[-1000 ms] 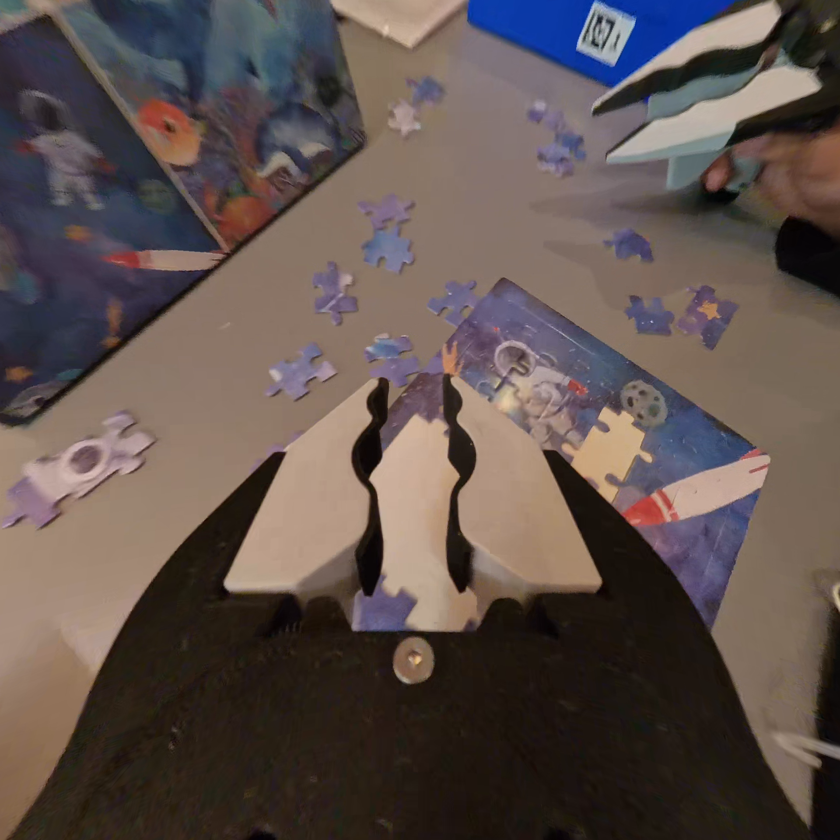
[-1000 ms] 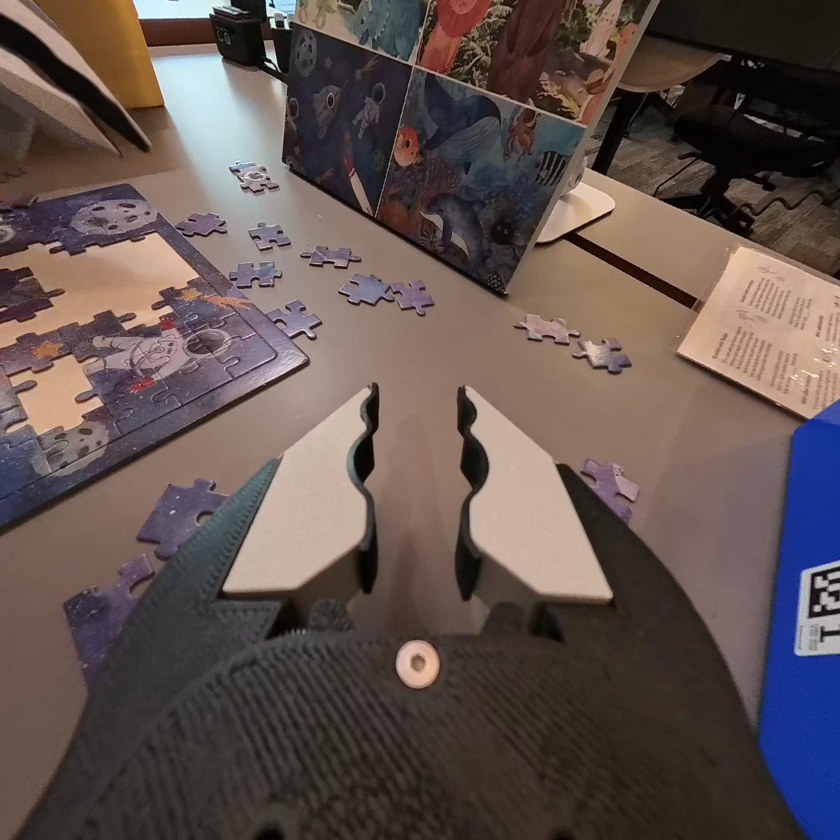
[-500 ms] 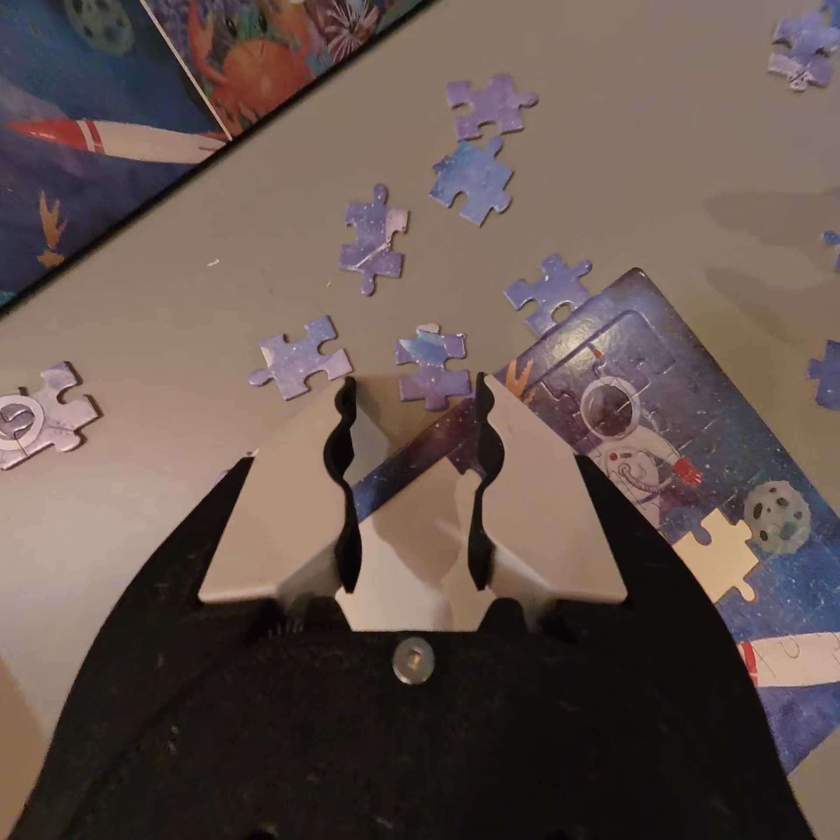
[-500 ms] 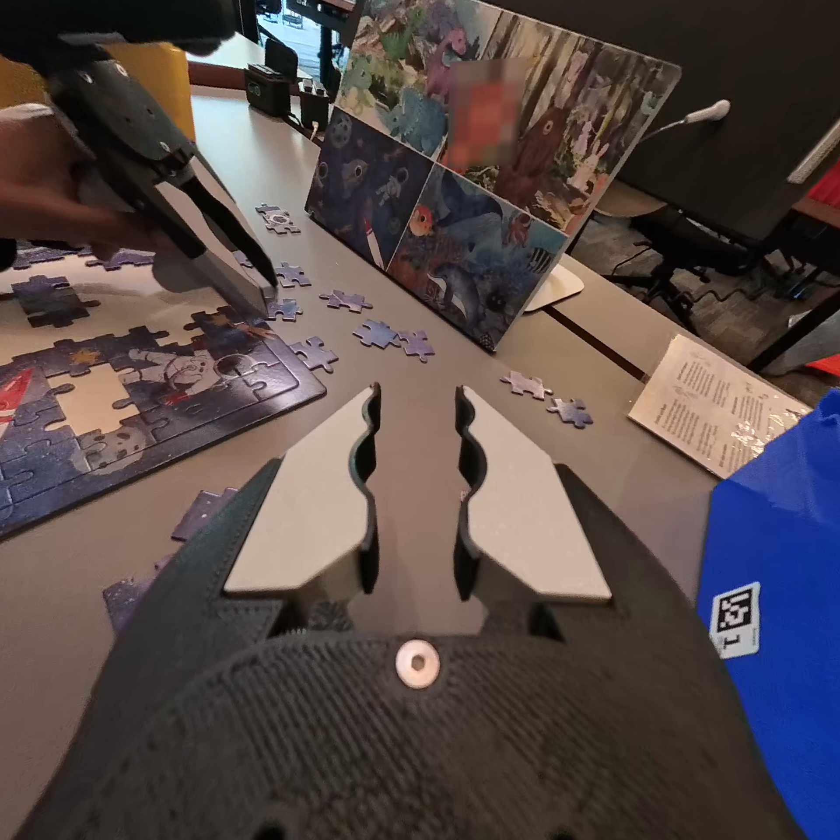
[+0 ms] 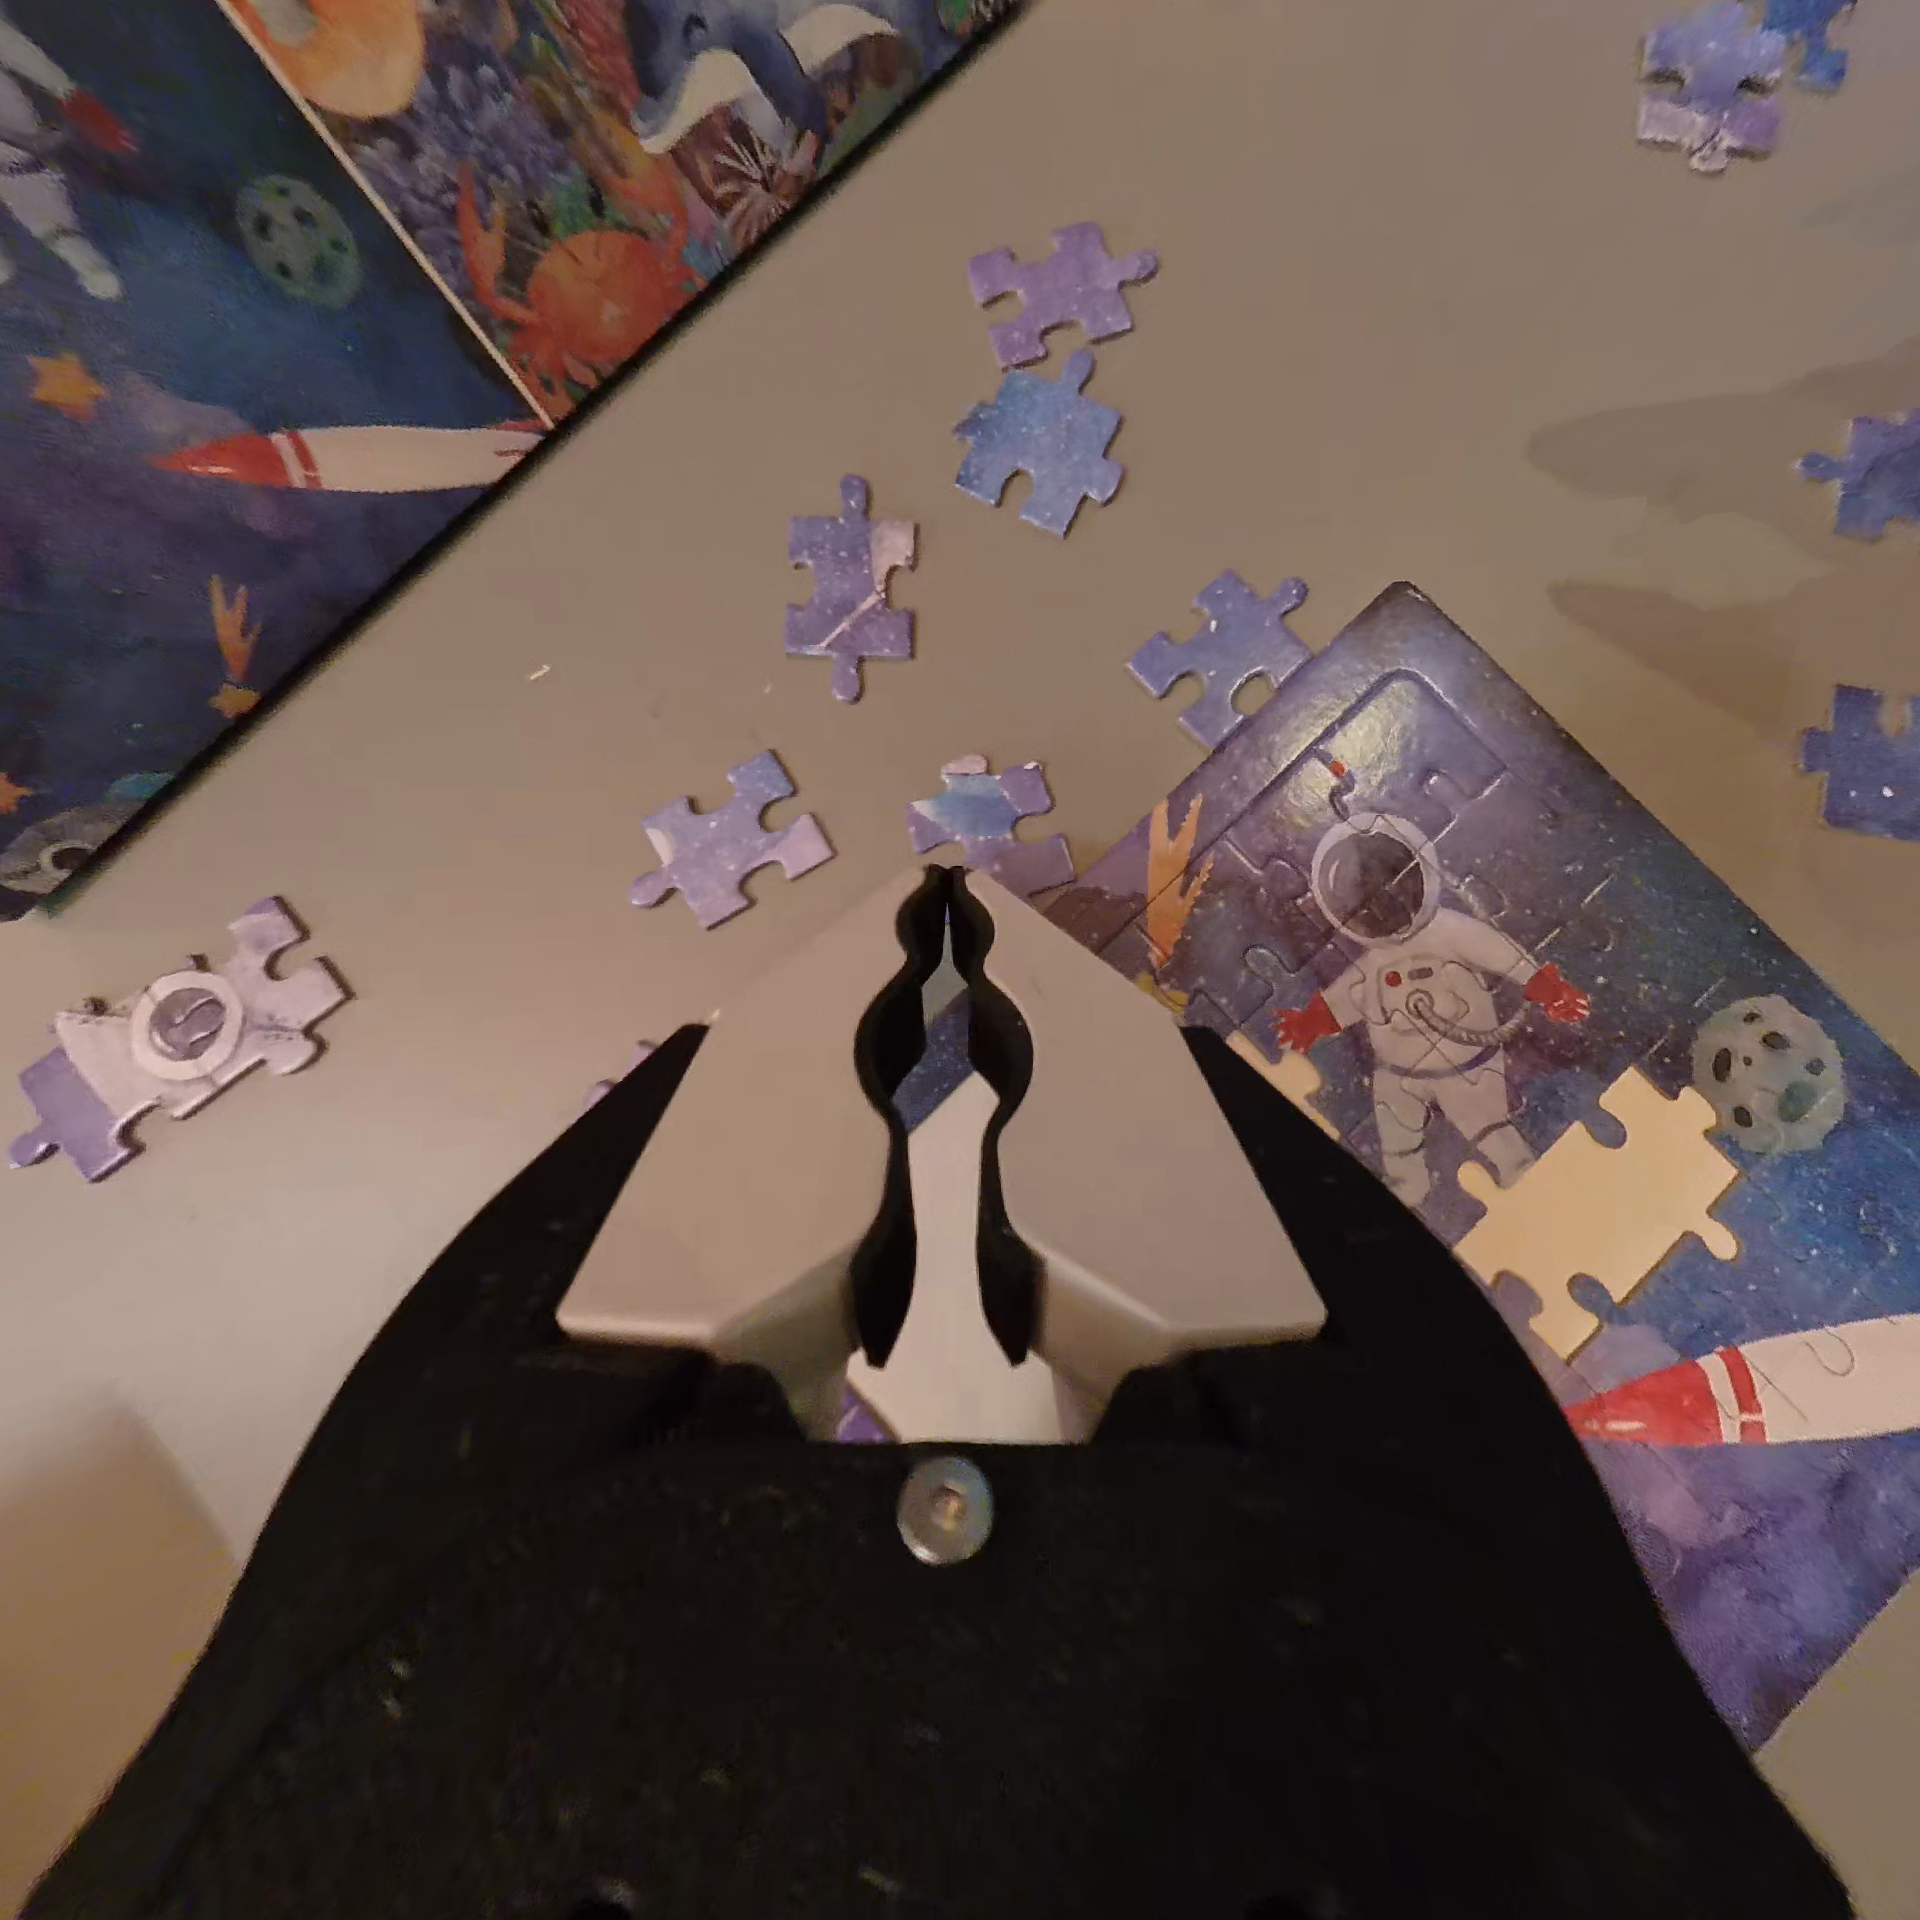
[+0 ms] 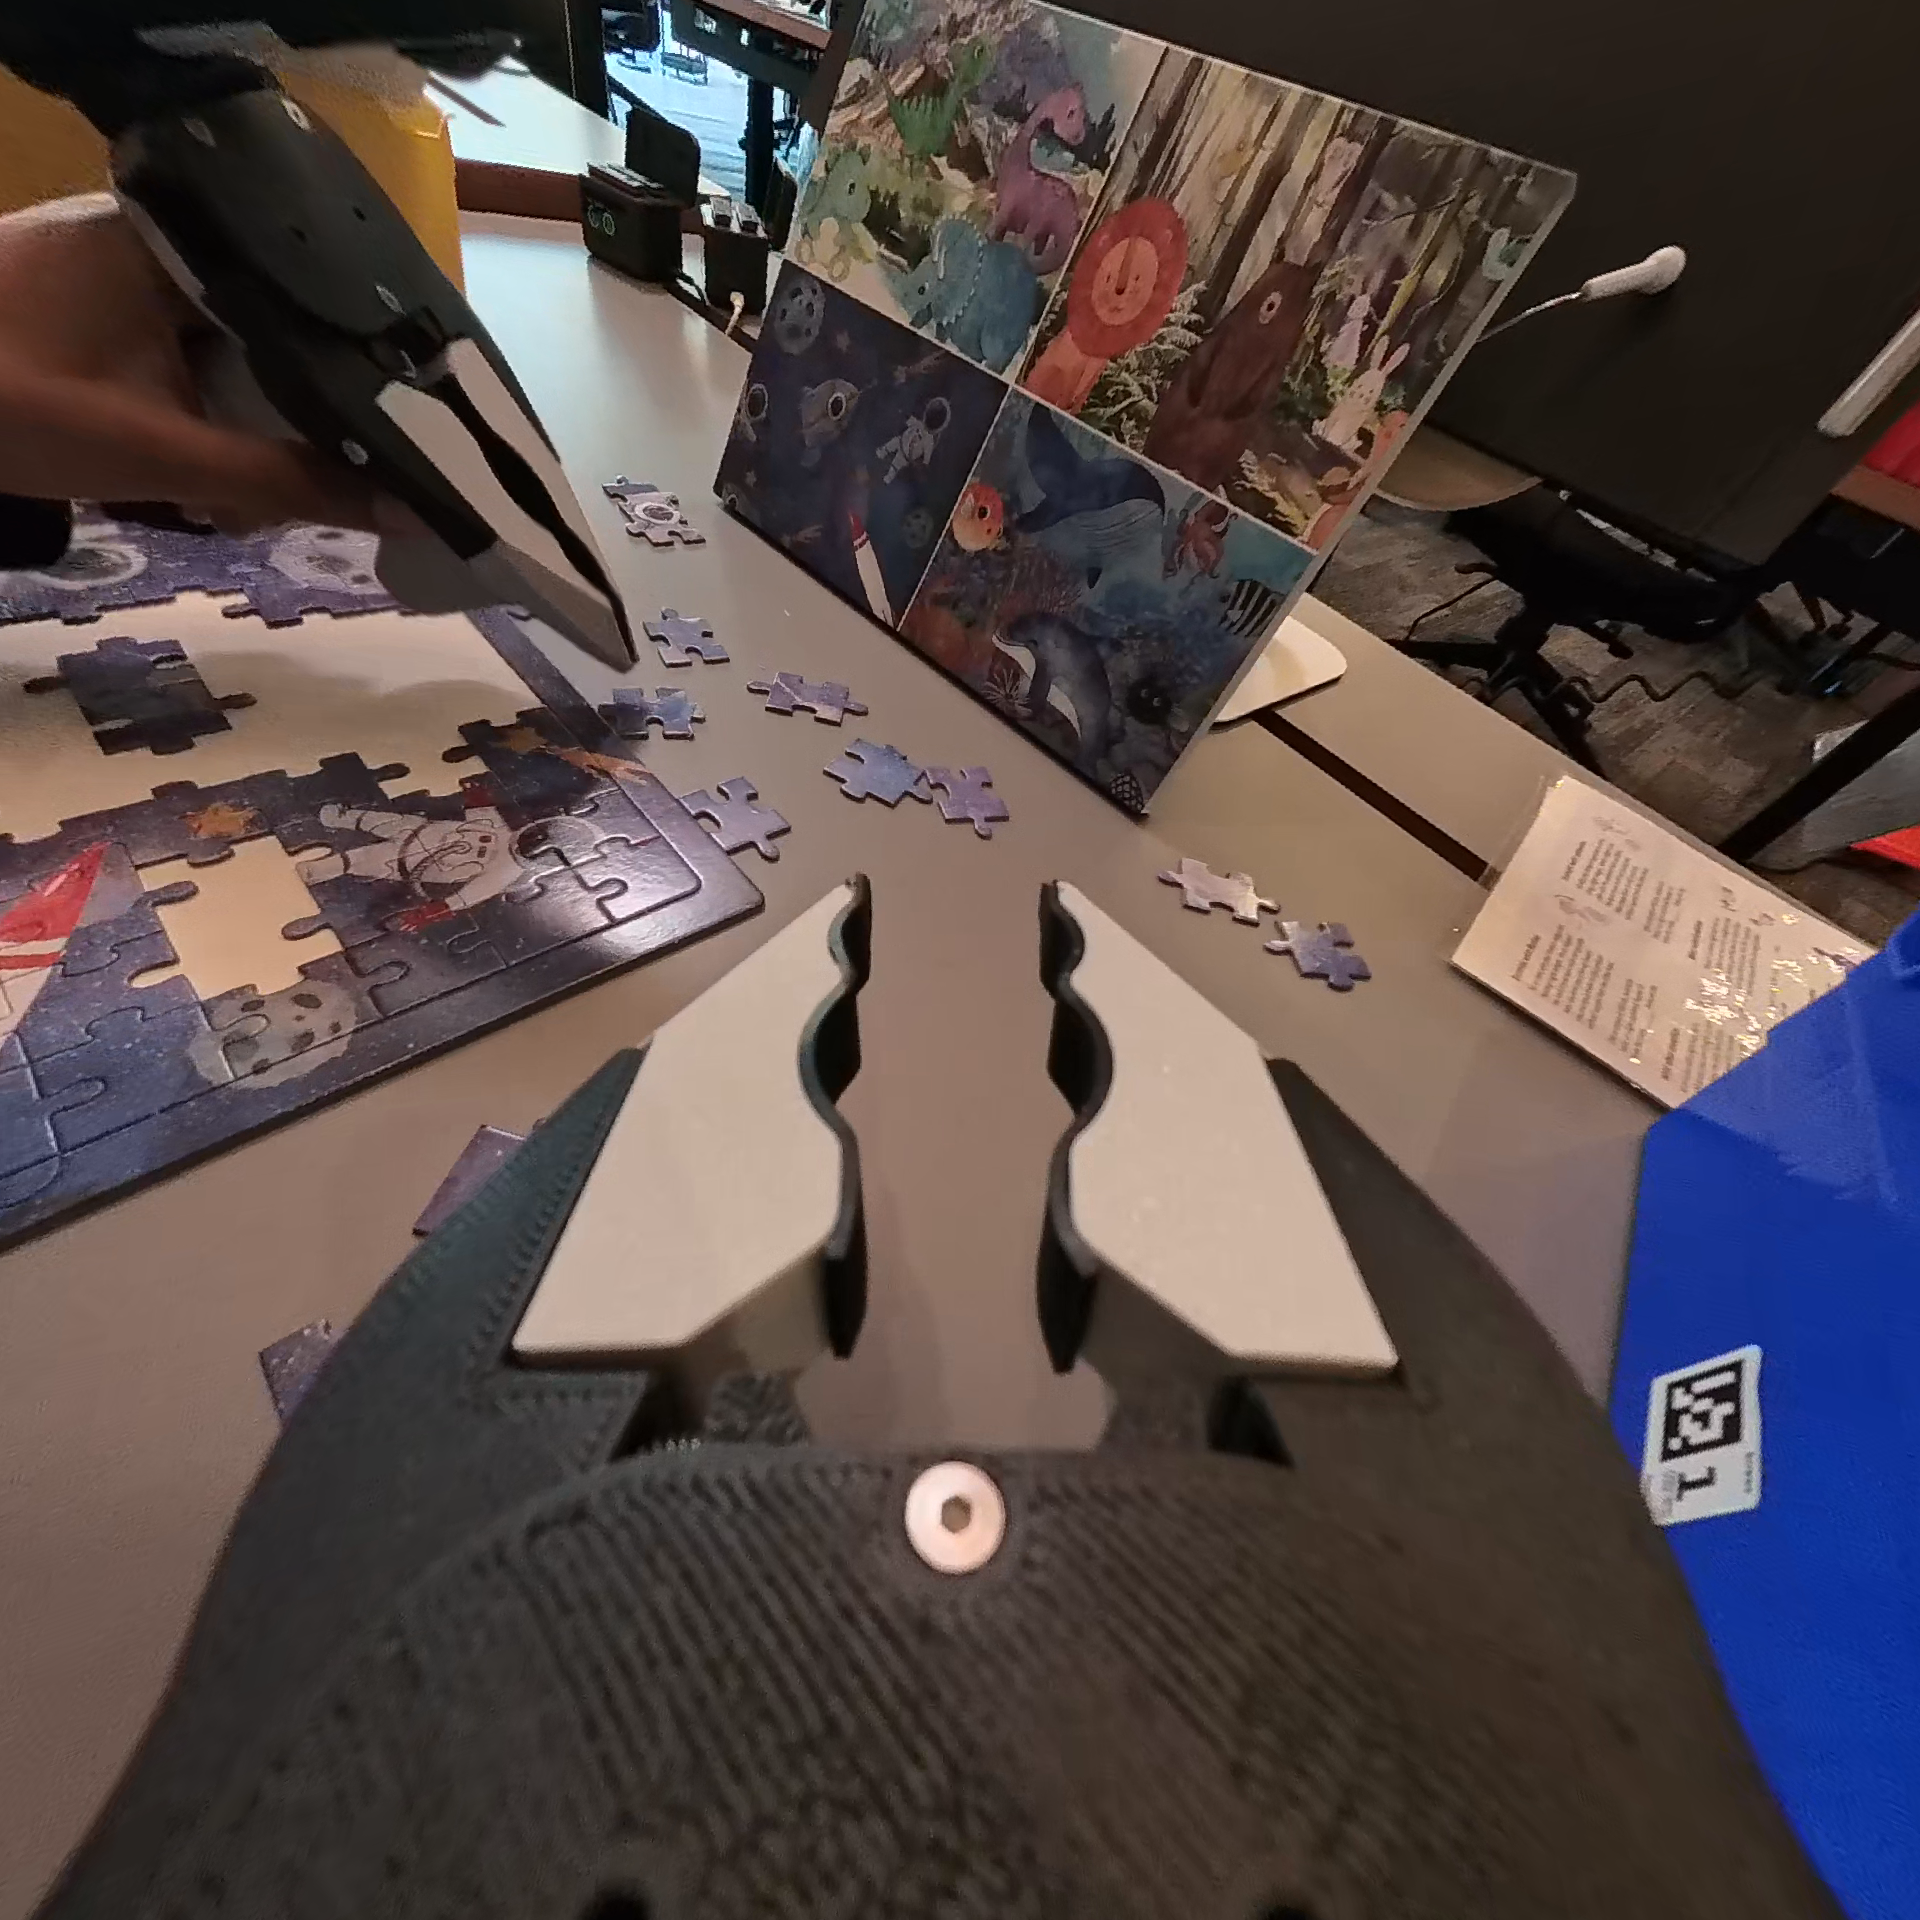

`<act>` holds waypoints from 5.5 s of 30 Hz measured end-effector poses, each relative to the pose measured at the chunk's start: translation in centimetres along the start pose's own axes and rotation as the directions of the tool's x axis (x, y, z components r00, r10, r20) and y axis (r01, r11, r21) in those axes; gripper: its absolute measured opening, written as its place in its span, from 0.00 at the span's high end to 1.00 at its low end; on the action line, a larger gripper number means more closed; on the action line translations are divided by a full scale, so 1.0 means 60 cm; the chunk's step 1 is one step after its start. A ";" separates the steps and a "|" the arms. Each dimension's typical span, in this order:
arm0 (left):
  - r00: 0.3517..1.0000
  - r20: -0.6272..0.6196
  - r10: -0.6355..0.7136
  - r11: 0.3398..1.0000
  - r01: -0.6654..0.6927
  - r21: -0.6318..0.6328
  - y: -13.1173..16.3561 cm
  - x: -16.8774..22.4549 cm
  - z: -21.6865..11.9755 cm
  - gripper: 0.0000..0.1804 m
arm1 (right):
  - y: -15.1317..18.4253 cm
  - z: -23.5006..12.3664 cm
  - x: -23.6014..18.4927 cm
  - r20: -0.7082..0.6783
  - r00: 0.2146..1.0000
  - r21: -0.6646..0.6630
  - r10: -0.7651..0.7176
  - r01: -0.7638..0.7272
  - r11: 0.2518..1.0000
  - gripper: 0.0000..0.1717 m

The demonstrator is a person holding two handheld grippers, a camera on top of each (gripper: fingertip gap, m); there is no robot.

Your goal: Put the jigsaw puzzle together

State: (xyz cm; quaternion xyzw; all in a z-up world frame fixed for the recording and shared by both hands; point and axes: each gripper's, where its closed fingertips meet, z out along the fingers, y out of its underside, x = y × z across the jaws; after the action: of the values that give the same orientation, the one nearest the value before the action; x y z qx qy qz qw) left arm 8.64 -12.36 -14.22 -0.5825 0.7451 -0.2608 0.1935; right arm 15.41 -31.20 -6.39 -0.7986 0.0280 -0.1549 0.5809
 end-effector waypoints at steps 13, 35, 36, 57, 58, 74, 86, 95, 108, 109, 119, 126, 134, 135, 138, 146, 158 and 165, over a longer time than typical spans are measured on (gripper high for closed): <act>0.999 0.030 0.024 0.998 -0.025 0.050 0.002 -0.017 -0.014 0.91 | 0.014 0.010 -0.003 0.010 1.000 -0.026 0.018 -0.018 0.999 0.82; 0.998 0.056 0.042 0.999 -0.042 -0.008 0.005 0.005 0.032 0.85 | 0.016 0.015 -0.016 0.027 0.999 -0.049 -0.022 0.023 0.999 0.82; 0.998 0.053 0.035 0.999 -0.034 -0.009 0.004 0.006 0.033 0.86 | 0.015 0.015 -0.017 0.027 0.999 -0.048 -0.023 0.024 0.999 0.82; 0.994 0.082 0.066 0.998 -0.067 0.020 -0.004 -0.014 0.016 0.99 | 0.012 0.012 -0.016 0.018 0.999 -0.047 -0.042 0.043 0.998 0.82; 0.994 0.094 0.059 0.998 -0.062 0.027 -0.004 -0.020 0.013 0.98 | 0.012 0.013 -0.016 0.018 0.999 -0.047 -0.041 0.042 0.998 0.82; 1.000 0.011 -0.007 1.000 0.007 0.000 0.018 -0.016 0.026 0.77 | 0.012 0.012 -0.017 0.016 0.999 -0.048 -0.043 0.044 0.998 0.82; 0.999 -0.008 0.031 0.999 -0.030 0.014 0.014 -0.007 0.023 0.83 | 0.011 0.011 -0.017 0.014 0.999 -0.047 -0.047 0.047 0.998 0.82; 0.999 0.000 0.053 0.998 -0.053 0.042 0.010 -0.002 -0.009 0.83 | 0.005 0.009 -0.018 0.010 0.998 -0.038 -0.054 0.055 0.998 0.82; 0.989 -0.044 0.144 0.988 -0.141 0.070 0.089 -0.004 -0.131 0.83 | 0.007 0.011 -0.016 0.005 0.999 -0.036 -0.046 0.047 0.998 0.82; 0.986 -0.054 0.158 0.986 -0.154 0.069 0.098 0.000 -0.138 0.83 | 0.008 0.011 -0.016 0.004 0.999 -0.039 -0.045 0.045 0.998 0.82; 0.965 -0.067 0.253 0.967 -0.251 0.033 0.159 0.034 -0.157 0.83 | 0.020 0.017 -0.009 -0.004 1.000 -0.055 -0.024 0.024 0.998 0.82; 0.970 -0.060 0.236 0.972 -0.236 0.012 0.180 0.042 -0.155 0.83 | 0.021 0.017 -0.006 -0.010 1.000 -0.058 -0.022 0.021 0.998 0.82; 0.975 -0.046 0.218 0.976 -0.219 -0.020 0.207 0.051 -0.151 0.83 | 0.019 0.017 -0.008 -0.007 1.000 -0.054 -0.027 0.026 0.998 0.82; 0.975 -0.043 0.218 0.975 -0.219 -0.023 0.208 0.051 -0.150 0.83 | 0.018 0.017 -0.009 -0.007 1.000 -0.054 -0.027 0.027 0.998 0.82; 0.973 -0.031 0.227 0.973 -0.228 -0.031 0.211 0.053 -0.151 0.83 | 0.017 0.017 -0.009 -0.006 1.000 -0.053 -0.030 0.030 0.998 0.82; 0.986 -0.095 0.138 0.987 -0.129 0.091 0.183 0.065 -0.158 0.83 | 0.013 0.018 -0.018 0.000 0.999 -0.052 -0.050 0.050 0.997 0.80; 0.910 -0.411 -0.057 0.854 0.258 0.452 0.075 0.078 -0.208 0.84 | -0.085 0.079 -0.288 0.265 0.928 0.149 -0.263 0.230 0.962 0.78; 0.985 -0.159 0.073 0.826 0.030 0.563 0.063 0.088 -0.221 0.83 | -0.154 0.103 -0.321 0.550 0.772 0.050 0.319 -0.411 0.910 0.82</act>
State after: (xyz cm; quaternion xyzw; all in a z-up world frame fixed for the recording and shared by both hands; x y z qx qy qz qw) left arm -3.42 -14.59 -6.02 -0.4662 0.6557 -0.5160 0.2940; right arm -2.44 -18.21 -3.58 -0.7371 0.0085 0.1858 0.6497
